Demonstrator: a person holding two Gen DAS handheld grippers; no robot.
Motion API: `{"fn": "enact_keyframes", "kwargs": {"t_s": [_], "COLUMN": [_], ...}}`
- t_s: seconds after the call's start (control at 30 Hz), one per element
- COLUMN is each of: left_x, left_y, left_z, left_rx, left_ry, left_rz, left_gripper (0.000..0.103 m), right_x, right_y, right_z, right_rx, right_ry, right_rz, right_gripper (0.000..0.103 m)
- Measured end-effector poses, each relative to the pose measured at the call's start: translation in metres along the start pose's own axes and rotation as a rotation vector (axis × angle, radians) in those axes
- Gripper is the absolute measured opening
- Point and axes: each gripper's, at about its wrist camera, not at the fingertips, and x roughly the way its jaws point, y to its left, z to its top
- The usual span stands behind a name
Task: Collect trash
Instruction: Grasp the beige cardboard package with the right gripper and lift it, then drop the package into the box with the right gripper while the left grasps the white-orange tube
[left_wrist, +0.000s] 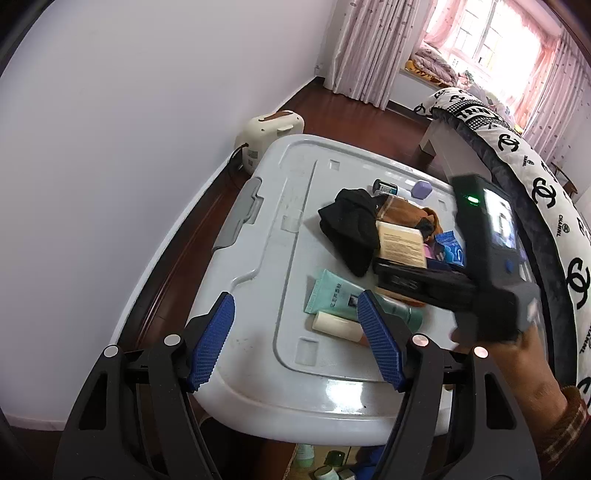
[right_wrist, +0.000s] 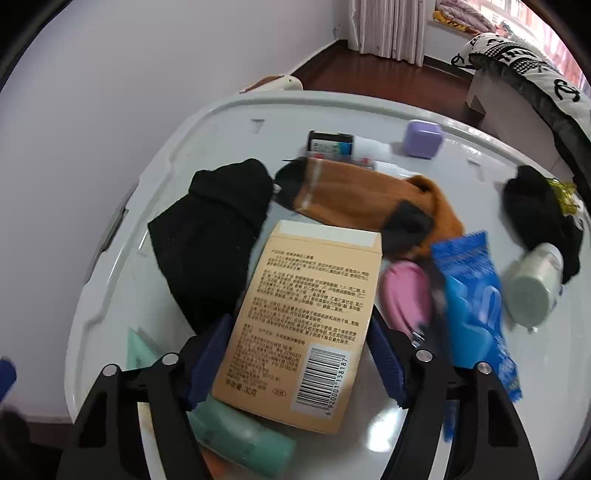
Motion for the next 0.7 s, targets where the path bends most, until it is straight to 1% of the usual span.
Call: {"fn": "enact_keyframes", "kwargs": {"t_s": [0.1, 0.27, 0.33, 0.4, 0.5, 0.63, 0.7], "left_x": [0.003, 0.012, 0.016, 0.021, 0.027, 0.046, 0.057], "left_y": [-0.002, -0.002, -0.002, -0.004, -0.011, -0.032, -0.039], "left_z": [-0.001, -0.002, -0.004, -0.008, -0.014, -0.023, -0.026], "left_rx": [0.009, 0.002, -0.002, 0.006, 0.023, 0.09, 0.093], "left_ry": [0.006, 0.034, 0.045, 0.061, 0.074, 0.121, 0.15], "left_rz": [0.005, 0.001, 0.005, 0.011, 0.01, -0.026, -0.038], "left_gripper": [0.068, 0.068, 0.068, 0.068, 0.068, 0.068, 0.068], "right_x": [-0.02, -0.056, -0.074, -0.096, -0.128, -0.155, -0.159], "right_y": [-0.014, -0.03, -0.037, -0.042, -0.049, -0.067, -0.074], "right_z": [-0.004, -0.007, -0.018, -0.033, -0.069, -0.116, -0.138], "right_rx": [0.017, 0.04, 0.046, 0.043, 0.034, 0.03, 0.052], "right_ry": [-0.054, -0.118, -0.144, -0.176, -0.207, -0.228, -0.218], "right_rz": [0.017, 0.055, 0.071, 0.085, 0.106, 0.134, 0.166], "right_gripper": [0.07, 0.07, 0.07, 0.07, 0.07, 0.07, 0.07]}}
